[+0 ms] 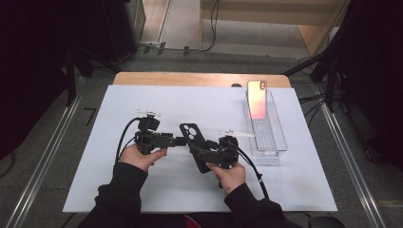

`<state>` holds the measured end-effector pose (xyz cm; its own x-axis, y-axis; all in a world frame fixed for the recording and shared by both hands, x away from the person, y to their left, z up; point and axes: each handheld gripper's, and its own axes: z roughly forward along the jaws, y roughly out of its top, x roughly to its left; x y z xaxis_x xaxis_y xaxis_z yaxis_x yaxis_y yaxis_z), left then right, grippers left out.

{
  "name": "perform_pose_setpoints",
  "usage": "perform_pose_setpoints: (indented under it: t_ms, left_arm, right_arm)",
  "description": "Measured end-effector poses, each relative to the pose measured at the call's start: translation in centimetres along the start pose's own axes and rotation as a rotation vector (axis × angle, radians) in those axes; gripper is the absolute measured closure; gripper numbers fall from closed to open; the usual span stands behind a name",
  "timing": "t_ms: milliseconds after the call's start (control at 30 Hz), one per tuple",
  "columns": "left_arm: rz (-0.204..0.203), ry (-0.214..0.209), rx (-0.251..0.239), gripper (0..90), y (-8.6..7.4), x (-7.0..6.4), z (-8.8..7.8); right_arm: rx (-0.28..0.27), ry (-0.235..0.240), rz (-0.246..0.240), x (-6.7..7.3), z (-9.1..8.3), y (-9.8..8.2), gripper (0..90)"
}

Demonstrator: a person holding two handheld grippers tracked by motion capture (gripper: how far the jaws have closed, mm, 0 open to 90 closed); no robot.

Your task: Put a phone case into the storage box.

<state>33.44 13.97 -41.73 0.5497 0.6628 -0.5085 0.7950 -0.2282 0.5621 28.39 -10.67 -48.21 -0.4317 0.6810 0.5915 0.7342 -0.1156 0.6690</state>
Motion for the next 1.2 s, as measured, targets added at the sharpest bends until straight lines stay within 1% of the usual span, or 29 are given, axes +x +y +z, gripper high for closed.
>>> perform_pose_setpoints:
  t_ms: [100, 200, 300, 367, 400, 433, 533, 633, 733, 800, 833, 867, 933, 1000, 1033, 1067, 1100, 1133, 1200]
  left_arm:
    - [-0.005, 0.015, -0.006, 23.0, 0.5, -0.1, 0.2]
    - [-0.024, 0.026, -0.017, 23.1, 1.0, -0.2, 0.4]
    - [-0.032, 0.044, -0.013, 24.1, 1.4, -0.1, 0.8]
    - [-0.039, 0.048, -0.01, 24.5, 1.6, -0.1, 1.1]
    - [-0.041, 0.053, -0.002, 25.7, 1.7, -0.1, 1.3]
    - [-0.044, 0.056, -0.004, 27.0, 1.7, -0.1, 1.5]
    - [-0.076, 0.052, 0.004, 29.0, 2.0, 0.1, 2.1]
    - [-0.094, 0.051, 0.013, 30.9, 2.1, 0.1, 2.6]
    - [-0.094, 0.055, 0.012, 31.2, 2.3, -0.2, 3.0]
    - [-0.091, 0.074, 0.015, 34.5, 2.4, -0.4, 3.2]
    - [-0.095, 0.078, 0.013, 35.1, 2.5, -0.5, 3.3]
    - [-0.104, 0.08, 0.011, 38.0, 2.6, -0.5, 3.4]
    - [-0.125, 0.072, 0.01, 40.0, 2.6, -0.4, 3.5]
    - [-0.129, 0.068, 0.018, 41.8, 2.6, -0.3, 3.8]
    - [-0.133, 0.069, 0.021, 42.1, 2.6, -0.4, 3.9]
    - [-0.135, 0.058, 0.017, 46.0, 2.6, -0.4, 4.0]
    - [-0.143, 0.049, 0.015, 48.4, 2.6, -0.3, 4.0]
    - [-0.156, 0.035, 0.016, 50.4, 2.6, -0.2, 4.0]
    - [-0.171, 0.02, 0.003, 58.9, 2.7, -0.2, 4.0]
  right_arm:
    - [-0.014, -0.009, -0.004, 0.2, 0.3, -0.1, 13.4]
    - [-0.028, -0.012, -0.004, 0.3, 0.5, -0.3, 13.4]
    - [-0.039, -0.013, -0.009, 0.6, 0.6, -0.4, 13.3]
    - [-0.046, -0.014, -0.006, 0.7, 0.6, -0.4, 13.2]
    - [-0.047, -0.012, -0.004, 0.7, 0.7, -0.4, 13.2]
    - [-0.048, -0.013, -0.002, 0.7, 0.7, -0.5, 13.2]
    - [-0.048, -0.02, -0.009, 0.7, 0.9, -0.5, 13.2]
    - [-0.049, -0.026, -0.012, 0.8, 0.9, -0.6, 13.1]
    - [-0.053, -0.032, -0.02, 1.0, 1.1, -0.7, 13.0]
    - [-0.055, -0.031, -0.015, 1.1, 1.1, -0.7, 13.0]
    - [-0.057, -0.03, -0.014, 1.1, 1.1, -0.7, 12.9]
    - [-0.06, -0.029, -0.009, 1.1, 1.1, -0.7, 12.9]
    - [-0.071, -0.031, -0.006, 1.1, 1.1, -0.7, 12.9]
    - [-0.088, -0.034, 0.001, 1.2, 1.0, -0.8, 12.9]
    - [-0.103, -0.035, -0.009, 1.2, 1.0, -0.8, 12.8]
    - [-0.113, -0.037, -0.015, 1.3, 0.9, -0.8, 12.8]
    - [-0.12, -0.047, -0.021, 1.4, 0.9, -0.8, 12.8]
    - [-0.124, -0.047, -0.022, 1.4, 0.9, -0.8, 12.8]
    - [-0.13, -0.053, -0.02, 1.4, 0.9, -0.8, 12.8]
